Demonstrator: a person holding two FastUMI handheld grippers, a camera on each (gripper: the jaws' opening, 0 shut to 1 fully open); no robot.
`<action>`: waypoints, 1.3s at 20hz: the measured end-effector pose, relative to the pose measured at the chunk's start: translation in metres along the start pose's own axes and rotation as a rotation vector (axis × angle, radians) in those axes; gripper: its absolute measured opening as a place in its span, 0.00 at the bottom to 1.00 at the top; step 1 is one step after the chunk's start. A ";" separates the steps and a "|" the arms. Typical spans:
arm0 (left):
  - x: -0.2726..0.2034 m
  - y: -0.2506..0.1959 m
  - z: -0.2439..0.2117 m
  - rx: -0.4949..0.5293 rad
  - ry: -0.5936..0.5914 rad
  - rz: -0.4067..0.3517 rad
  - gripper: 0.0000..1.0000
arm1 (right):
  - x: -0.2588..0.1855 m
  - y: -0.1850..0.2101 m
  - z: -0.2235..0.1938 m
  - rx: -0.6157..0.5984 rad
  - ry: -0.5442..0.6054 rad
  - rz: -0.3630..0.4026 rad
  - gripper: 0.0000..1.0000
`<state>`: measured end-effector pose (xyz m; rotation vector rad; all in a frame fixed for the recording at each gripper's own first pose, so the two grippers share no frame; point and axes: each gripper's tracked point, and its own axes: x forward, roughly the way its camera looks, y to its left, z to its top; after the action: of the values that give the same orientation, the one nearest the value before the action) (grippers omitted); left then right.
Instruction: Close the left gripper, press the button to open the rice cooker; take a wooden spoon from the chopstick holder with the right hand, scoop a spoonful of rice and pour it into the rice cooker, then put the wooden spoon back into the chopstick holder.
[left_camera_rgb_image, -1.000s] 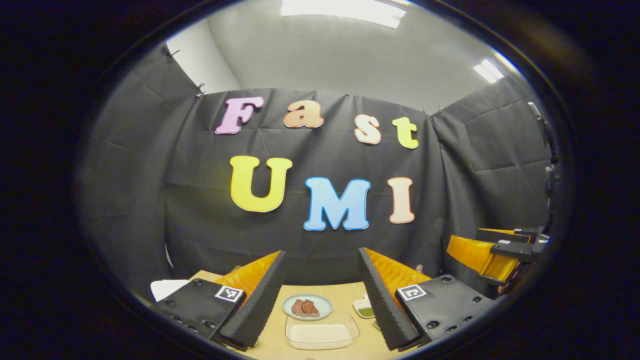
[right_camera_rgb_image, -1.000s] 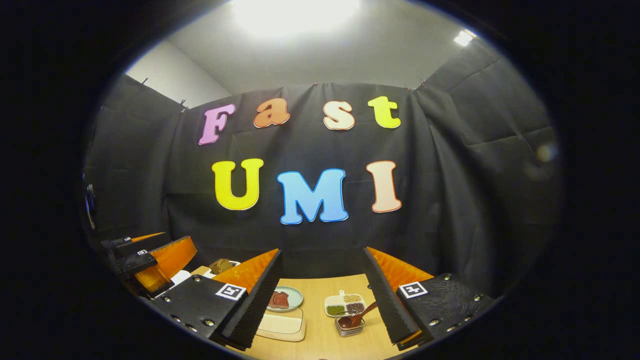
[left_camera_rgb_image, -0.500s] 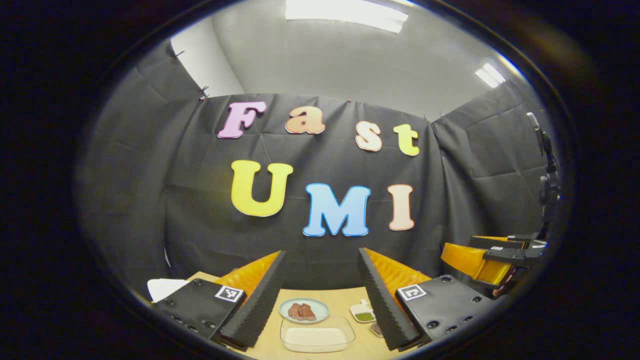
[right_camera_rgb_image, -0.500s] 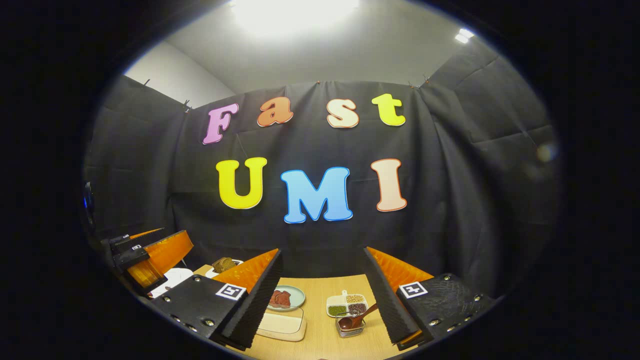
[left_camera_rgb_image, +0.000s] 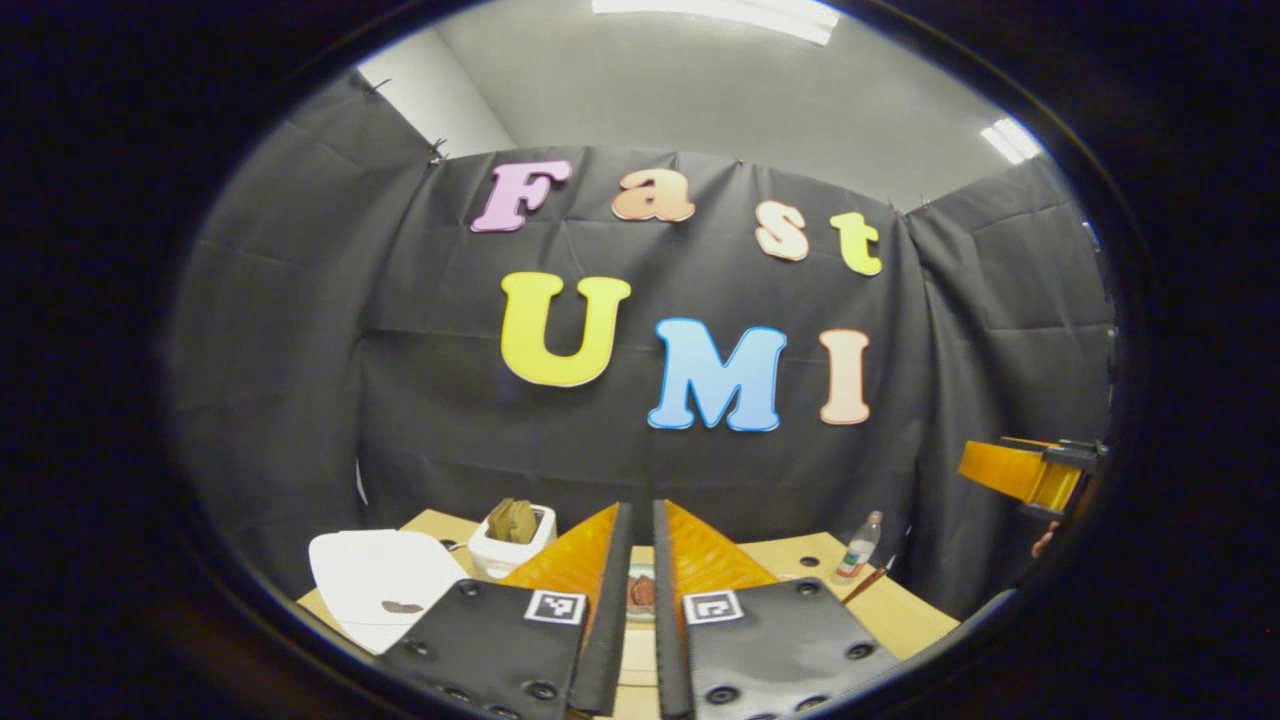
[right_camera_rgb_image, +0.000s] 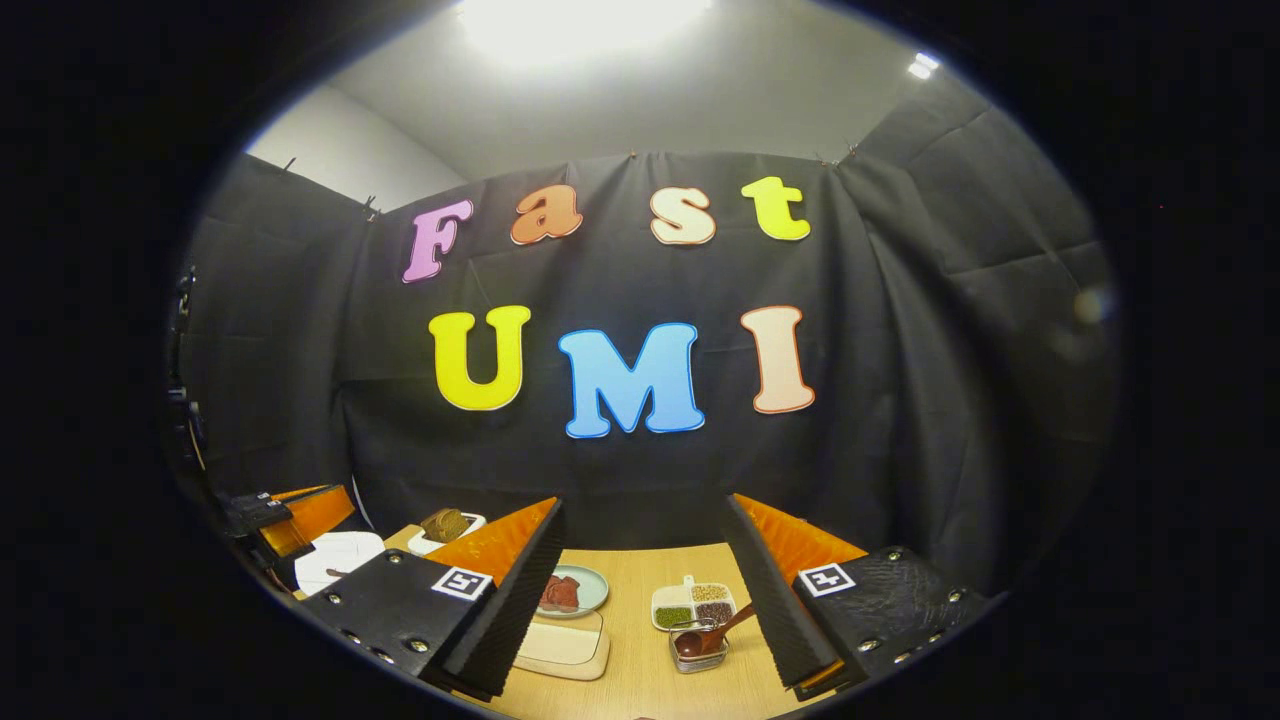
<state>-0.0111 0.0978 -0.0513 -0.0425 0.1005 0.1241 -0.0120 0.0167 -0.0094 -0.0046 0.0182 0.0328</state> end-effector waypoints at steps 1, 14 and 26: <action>0.002 0.012 -0.011 0.003 0.021 0.026 0.14 | 0.002 0.000 -0.002 -0.003 0.005 0.002 0.96; 0.014 0.183 -0.129 -0.165 0.372 0.276 0.08 | 0.014 0.010 -0.020 0.001 0.059 0.064 0.96; 0.028 0.246 -0.190 -0.321 0.539 0.354 0.09 | 0.023 0.009 -0.029 0.006 0.092 0.059 0.96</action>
<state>-0.0326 0.3357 -0.2516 -0.3798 0.6276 0.4814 0.0097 0.0261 -0.0392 0.0004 0.1101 0.0918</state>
